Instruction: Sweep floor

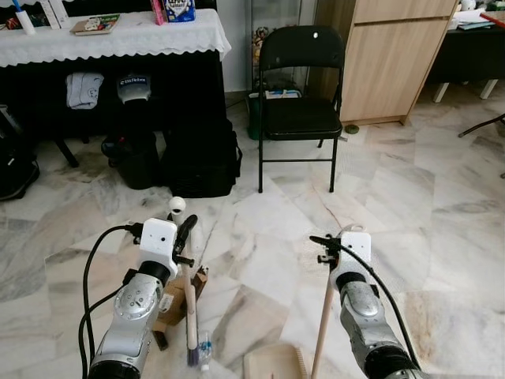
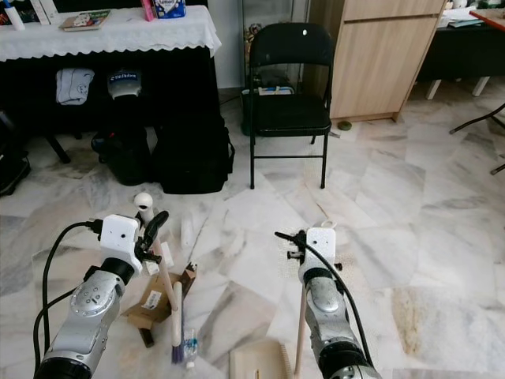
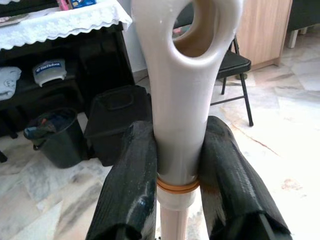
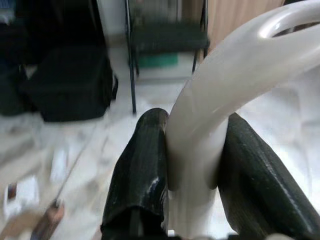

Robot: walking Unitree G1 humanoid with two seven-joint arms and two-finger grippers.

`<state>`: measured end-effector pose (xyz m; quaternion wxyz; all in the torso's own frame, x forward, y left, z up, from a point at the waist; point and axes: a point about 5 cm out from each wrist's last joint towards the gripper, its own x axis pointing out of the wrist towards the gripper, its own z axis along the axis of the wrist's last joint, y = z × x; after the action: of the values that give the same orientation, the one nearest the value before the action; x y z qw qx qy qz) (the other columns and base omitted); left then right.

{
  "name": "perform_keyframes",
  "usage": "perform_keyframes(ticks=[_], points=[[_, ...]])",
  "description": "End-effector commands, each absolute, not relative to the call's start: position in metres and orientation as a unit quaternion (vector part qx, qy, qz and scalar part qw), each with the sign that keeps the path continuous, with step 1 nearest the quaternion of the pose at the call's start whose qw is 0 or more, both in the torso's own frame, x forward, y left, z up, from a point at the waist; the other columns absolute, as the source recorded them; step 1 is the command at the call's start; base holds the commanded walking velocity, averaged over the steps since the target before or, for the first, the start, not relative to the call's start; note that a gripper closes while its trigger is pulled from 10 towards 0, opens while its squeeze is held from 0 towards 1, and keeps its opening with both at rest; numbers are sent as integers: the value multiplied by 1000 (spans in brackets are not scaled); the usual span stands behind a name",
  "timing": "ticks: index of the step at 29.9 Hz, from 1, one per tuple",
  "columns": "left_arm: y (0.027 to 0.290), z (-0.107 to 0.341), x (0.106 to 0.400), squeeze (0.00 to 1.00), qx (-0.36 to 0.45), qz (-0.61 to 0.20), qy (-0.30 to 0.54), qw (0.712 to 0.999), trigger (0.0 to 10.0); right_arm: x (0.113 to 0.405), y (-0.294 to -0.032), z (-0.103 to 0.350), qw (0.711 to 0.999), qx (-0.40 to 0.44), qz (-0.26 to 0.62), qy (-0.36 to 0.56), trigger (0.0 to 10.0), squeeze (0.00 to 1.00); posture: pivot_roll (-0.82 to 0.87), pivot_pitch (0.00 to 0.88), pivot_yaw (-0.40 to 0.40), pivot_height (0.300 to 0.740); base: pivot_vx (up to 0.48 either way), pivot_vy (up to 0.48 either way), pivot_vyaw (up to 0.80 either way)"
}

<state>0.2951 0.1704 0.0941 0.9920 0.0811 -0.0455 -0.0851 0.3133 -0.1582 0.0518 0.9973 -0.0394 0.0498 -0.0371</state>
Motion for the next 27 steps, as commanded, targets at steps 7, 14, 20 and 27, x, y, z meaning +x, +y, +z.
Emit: perform_keyframes(ticks=[7, 14, 20, 27], points=[[178, 103, 297, 0, 82, -71, -70, 992, 10000, 325, -154, 93, 996, -36, -49, -59, 10000, 0, 89, 3, 35, 740, 0, 0, 0], [179, 102, 296, 0, 83, -67, -69, 992, 10000, 322, -154, 90, 996, -42, -48, -57, 10000, 0, 90, 4, 34, 740, 0, 0, 0], [178, 98, 294, 0, 83, -62, -66, 992, 10000, 317, -155, 78, 997, -42, -53, -38, 10000, 0, 91, 4, 36, 740, 0, 0, 0], [182, 93, 291, 0, 85, -54, -58, 993, 10000, 315, -156, 70, 997, -49, -58, -23, 10000, 0, 90, 6, 40, 740, 0, 0, 0]])
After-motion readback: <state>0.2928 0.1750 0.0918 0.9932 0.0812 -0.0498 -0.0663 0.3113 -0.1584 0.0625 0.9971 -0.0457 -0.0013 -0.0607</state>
